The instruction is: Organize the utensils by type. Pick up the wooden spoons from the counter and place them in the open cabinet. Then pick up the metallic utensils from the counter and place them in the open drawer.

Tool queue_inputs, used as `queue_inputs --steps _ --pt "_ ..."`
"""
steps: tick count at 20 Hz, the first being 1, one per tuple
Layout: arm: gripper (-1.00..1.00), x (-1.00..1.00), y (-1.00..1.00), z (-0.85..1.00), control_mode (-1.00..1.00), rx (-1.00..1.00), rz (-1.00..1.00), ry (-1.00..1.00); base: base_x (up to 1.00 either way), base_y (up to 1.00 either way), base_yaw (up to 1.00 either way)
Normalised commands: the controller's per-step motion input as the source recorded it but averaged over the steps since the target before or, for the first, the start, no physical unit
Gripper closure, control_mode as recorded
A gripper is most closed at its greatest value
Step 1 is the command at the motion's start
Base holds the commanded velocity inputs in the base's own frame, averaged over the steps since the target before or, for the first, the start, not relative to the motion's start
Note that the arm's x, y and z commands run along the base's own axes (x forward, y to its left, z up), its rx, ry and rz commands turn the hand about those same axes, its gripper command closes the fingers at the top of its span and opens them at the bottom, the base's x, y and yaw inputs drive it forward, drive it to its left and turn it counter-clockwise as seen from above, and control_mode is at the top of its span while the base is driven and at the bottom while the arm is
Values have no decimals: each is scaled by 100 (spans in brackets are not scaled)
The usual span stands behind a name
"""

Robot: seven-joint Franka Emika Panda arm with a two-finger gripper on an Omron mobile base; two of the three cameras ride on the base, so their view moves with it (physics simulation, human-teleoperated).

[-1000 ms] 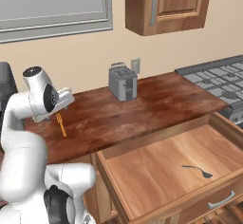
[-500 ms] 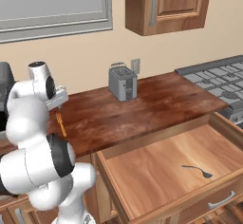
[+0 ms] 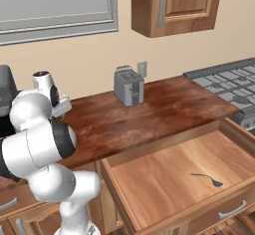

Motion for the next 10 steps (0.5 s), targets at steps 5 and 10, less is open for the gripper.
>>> queue_inputs --steps 5,10 --pt "-100 44 0 -47 -100 0 0 0 0 0 0" --pt "-100 29 0 -49 -100 1 0 0 0 0 0"
